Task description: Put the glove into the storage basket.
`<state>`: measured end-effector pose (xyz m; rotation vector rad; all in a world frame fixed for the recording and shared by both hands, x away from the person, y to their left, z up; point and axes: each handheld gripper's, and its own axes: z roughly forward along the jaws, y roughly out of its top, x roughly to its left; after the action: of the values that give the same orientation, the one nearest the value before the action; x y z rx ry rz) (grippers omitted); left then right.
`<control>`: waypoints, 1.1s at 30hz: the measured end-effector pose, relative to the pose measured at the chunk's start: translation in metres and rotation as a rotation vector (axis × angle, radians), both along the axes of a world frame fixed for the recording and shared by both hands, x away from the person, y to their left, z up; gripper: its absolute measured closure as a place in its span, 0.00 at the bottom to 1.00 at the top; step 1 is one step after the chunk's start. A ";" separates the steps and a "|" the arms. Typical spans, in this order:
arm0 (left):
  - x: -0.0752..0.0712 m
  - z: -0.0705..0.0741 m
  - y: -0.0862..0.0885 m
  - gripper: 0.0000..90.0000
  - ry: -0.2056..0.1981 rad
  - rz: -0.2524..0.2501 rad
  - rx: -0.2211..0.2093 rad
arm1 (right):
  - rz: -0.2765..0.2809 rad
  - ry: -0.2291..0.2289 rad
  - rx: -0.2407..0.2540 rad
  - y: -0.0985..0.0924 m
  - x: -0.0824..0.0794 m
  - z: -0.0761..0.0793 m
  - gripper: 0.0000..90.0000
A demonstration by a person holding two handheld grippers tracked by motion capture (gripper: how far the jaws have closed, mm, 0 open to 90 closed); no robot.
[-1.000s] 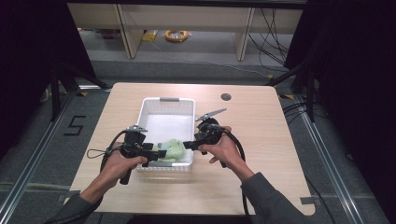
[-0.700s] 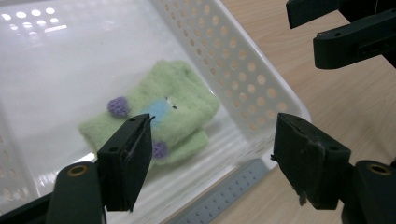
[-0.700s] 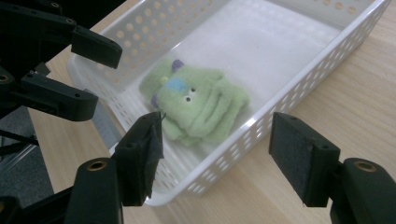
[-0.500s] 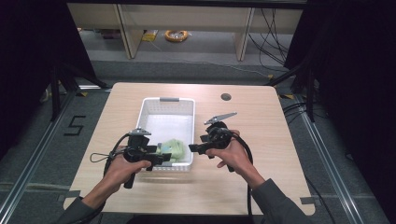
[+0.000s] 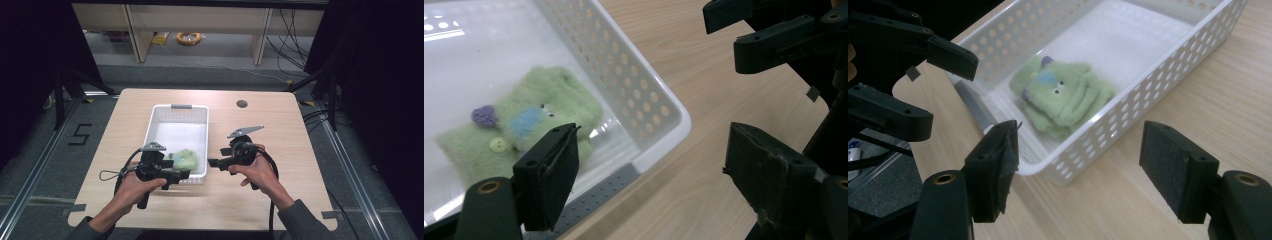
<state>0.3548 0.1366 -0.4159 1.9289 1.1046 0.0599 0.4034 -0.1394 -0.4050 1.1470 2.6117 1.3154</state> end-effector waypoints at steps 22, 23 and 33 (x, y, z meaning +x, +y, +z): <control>-0.034 -0.005 -0.018 0.23 -0.046 -0.061 -0.020 | -0.028 -0.024 0.030 -0.031 -0.026 -0.005 0.35; -0.035 -0.005 -0.017 0.23 -0.052 -0.072 -0.010 | -0.030 -0.037 0.026 -0.033 -0.027 -0.005 0.35; -0.043 -0.013 -0.020 0.23 -0.077 -0.070 -0.004 | -0.019 -0.056 0.046 -0.041 -0.039 -0.009 0.34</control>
<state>0.3118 0.1166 -0.4285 1.9437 0.9853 0.0929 0.3646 -0.1808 -0.4144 1.1210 2.5377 1.3901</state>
